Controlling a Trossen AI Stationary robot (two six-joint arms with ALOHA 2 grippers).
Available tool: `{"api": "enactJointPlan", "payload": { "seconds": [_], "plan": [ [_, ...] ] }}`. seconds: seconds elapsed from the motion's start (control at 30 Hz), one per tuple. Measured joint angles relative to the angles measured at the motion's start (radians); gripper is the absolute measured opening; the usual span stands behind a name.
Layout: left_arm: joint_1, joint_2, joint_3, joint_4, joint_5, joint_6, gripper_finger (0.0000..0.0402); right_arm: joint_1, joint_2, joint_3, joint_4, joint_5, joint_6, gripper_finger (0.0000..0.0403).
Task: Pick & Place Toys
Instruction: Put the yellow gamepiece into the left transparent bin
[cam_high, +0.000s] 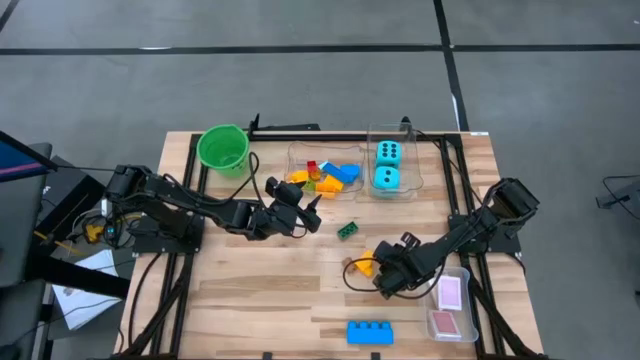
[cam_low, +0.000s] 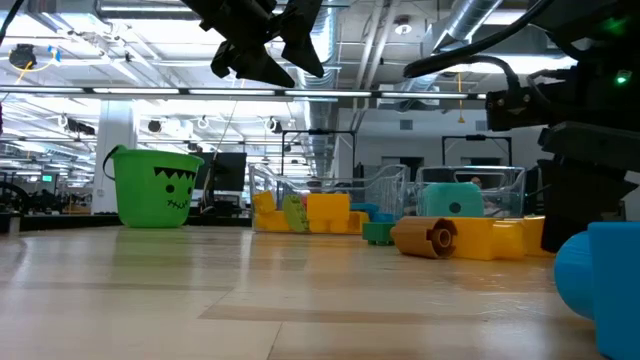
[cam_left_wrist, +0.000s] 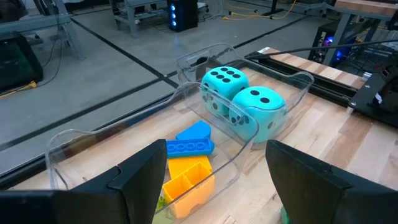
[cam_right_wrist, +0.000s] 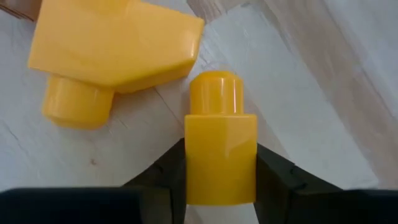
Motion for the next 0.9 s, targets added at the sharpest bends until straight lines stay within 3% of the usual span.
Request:
{"api": "enactJointPlan", "payload": {
  "seconds": [0.2, 0.4, 0.63, 0.77, 0.9],
  "plan": [
    [0.005, 0.000, 0.000, 0.001, 0.091, 0.027, 0.0268, 0.013, -0.002, 0.002, -0.003, 0.052, -0.039, 0.0122],
    [0.022, 0.000, 0.000, 0.002, 0.316, 0.104, 0.0268, 0.036, -0.002, 0.050, -0.006, 0.120, -0.113, 0.0122],
    [0.026, 0.000, 0.000, 0.003, 0.409, 0.128, 0.0268, 0.086, -0.002, 0.126, -0.002, 0.310, -0.245, 0.0122],
    [0.026, 0.002, 0.000, 0.013, 0.517, 0.129, 0.0268, 0.123, -0.002, 0.148, 0.001, 0.448, -0.316, 0.0122],
    [0.026, 0.017, -0.027, 0.125, 0.660, 0.144, 0.0268, 0.145, -0.003, 0.156, 0.001, 0.505, -0.330, 0.0122]
  ]
}}
